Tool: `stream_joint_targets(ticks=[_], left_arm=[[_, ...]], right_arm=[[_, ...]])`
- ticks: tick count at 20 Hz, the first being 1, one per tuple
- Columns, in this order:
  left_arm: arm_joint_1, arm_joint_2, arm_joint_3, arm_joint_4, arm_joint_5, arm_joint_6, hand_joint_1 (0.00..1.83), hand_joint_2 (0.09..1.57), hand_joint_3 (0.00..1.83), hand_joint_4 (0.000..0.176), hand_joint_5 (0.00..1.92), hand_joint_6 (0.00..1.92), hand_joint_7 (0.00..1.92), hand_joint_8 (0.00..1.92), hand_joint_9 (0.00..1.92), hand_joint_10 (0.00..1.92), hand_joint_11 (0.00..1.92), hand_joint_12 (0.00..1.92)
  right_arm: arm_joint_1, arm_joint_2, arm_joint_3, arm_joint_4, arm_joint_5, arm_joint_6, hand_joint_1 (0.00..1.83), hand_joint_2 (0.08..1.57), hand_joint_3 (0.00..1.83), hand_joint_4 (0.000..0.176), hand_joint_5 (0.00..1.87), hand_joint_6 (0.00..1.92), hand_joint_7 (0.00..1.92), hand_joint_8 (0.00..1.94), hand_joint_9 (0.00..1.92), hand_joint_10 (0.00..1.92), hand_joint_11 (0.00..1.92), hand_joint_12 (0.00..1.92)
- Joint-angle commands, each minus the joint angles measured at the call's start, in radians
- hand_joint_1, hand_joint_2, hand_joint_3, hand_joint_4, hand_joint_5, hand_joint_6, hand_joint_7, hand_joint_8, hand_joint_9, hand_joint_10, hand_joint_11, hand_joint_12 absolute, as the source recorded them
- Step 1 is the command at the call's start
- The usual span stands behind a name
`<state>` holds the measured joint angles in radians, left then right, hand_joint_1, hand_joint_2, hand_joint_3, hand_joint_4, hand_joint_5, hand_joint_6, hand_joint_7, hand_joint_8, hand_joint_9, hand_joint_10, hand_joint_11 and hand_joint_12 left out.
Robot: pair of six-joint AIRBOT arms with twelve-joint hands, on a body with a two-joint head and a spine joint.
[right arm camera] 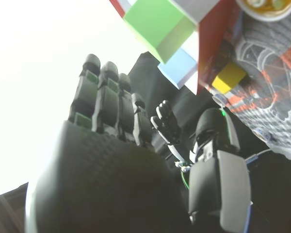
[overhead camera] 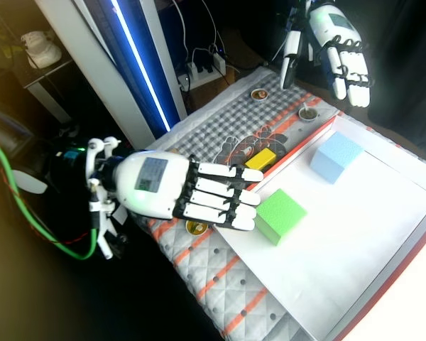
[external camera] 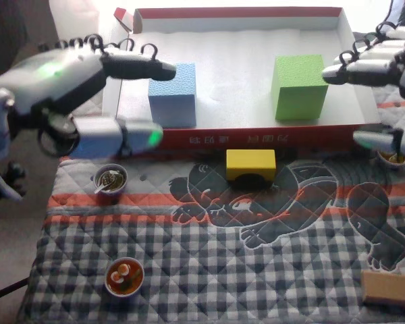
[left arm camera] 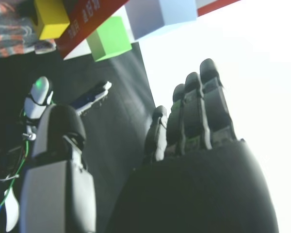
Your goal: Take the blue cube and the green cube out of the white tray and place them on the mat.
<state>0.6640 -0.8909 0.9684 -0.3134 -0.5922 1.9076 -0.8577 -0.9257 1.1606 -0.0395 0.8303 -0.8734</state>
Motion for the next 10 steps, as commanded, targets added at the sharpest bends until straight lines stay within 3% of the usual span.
stream_joint_targets(ticks=[1,3,4,5,6,7,8,9,10], left_arm=[[-0.030,-0.019,0.025,-0.006,-0.088,-0.003,0.74,1.19,0.00,0.137,0.53,0.01,0.43,0.01,0.52,0.02,0.16,0.68],[-0.070,-0.065,0.090,-0.037,-0.041,-0.003,0.76,1.18,0.00,0.120,0.53,0.00,0.45,0.01,0.52,0.01,0.20,0.71],[-0.098,-0.097,0.139,-0.063,-0.009,-0.003,0.69,1.21,0.01,0.124,0.50,0.00,0.42,0.00,0.49,0.00,0.18,0.70],[-0.112,-0.112,0.164,-0.075,0.008,-0.002,0.60,1.24,0.02,0.144,0.45,0.00,0.38,0.00,0.45,0.00,0.12,0.67],[-0.130,-0.130,0.192,-0.095,0.030,0.013,0.60,1.24,0.01,0.148,0.44,0.00,0.38,0.00,0.46,0.01,0.12,0.66],[-0.149,-0.149,0.214,-0.133,0.055,0.081,0.63,1.23,0.00,0.141,0.45,0.00,0.38,0.00,0.46,0.01,0.11,0.65],[-0.163,-0.169,0.230,-0.178,0.080,0.170,0.61,1.23,0.00,0.154,0.42,0.00,0.37,0.00,0.45,0.00,0.09,0.65],[-0.172,-0.190,0.247,-0.221,0.106,0.263,0.65,1.20,0.00,0.155,0.42,0.00,0.36,0.00,0.44,0.00,0.11,0.65],[-0.177,-0.209,0.265,-0.259,0.131,0.320,0.68,1.16,0.00,0.168,0.39,0.00,0.36,0.00,0.44,0.00,0.11,0.67]], right_arm=[[0.029,-0.002,0.013,0.025,0.130,-0.003,0.66,1.23,0.00,0.014,0.55,0.00,0.49,0.00,0.45,0.00,0.24,0.52],[0.062,-0.024,0.041,0.025,0.107,-0.003,0.71,1.23,0.00,0.000,0.57,0.00,0.52,0.00,0.48,0.00,0.27,0.44],[0.099,-0.051,0.073,0.024,0.073,-0.003,0.66,1.22,0.00,0.000,0.54,0.00,0.51,0.00,0.45,0.00,0.21,0.41],[0.125,-0.068,0.091,0.021,0.050,-0.003,0.57,1.19,0.00,0.007,0.52,0.00,0.51,0.00,0.44,0.00,0.20,0.41],[0.153,-0.089,0.115,0.012,0.020,-0.003,0.51,1.17,0.00,0.017,0.49,0.00,0.49,0.00,0.41,0.00,0.15,0.44],[0.178,-0.109,0.138,0.006,-0.013,-0.003,0.50,1.13,0.00,0.045,0.42,0.00,0.45,0.00,0.43,0.00,0.19,0.63],[0.197,-0.129,0.158,-0.004,-0.045,-0.003,0.50,1.13,0.00,0.070,0.36,0.00,0.41,0.00,0.43,0.00,0.17,0.77],[0.211,-0.149,0.179,-0.014,-0.076,-0.003,0.53,1.12,0.00,0.086,0.30,0.00,0.35,0.00,0.40,0.00,0.08,0.91],[0.220,-0.165,0.194,-0.022,-0.103,-0.003,0.57,1.08,0.00,0.131,0.26,0.00,0.37,0.00,0.41,0.00,0.07,1.03]])
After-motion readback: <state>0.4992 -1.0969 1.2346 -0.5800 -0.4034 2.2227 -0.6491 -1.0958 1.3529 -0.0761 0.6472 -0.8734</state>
